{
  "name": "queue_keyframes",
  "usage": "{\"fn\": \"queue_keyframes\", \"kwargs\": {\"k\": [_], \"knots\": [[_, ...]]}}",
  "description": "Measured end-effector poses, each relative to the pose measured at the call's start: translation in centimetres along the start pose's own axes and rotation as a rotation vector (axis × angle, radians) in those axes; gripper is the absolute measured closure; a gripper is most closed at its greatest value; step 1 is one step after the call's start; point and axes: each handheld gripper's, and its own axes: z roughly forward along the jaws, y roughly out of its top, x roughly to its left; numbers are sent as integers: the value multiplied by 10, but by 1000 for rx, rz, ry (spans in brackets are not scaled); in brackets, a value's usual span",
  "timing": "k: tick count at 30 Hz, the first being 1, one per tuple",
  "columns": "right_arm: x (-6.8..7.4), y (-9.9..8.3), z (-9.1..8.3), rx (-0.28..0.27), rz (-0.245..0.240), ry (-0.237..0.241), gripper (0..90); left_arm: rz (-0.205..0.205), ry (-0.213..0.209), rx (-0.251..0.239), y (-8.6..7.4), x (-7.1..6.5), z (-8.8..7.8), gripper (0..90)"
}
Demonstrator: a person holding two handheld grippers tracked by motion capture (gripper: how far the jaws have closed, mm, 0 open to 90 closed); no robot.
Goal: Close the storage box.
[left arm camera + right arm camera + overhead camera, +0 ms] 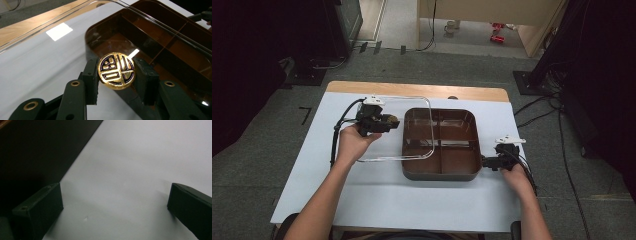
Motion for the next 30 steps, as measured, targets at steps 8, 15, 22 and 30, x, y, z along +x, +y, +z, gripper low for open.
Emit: {"fn": "queue_keyframes", "kwargs": {"k": [8, 15, 22, 30], "knots": [[0, 0, 0, -1, 2, 0, 0, 47, -34, 19, 10, -28, 24, 596], [0, 0, 0, 0, 3, 0, 0, 60, -78, 24, 23, -55, 53, 596], [0, 0, 0, 0, 4, 0, 0, 77, -84, 38, 35, -73, 77, 596], [0, 0, 0, 0, 3, 0, 0, 63, -90, 49, 39, -86, 94, 596]]}}
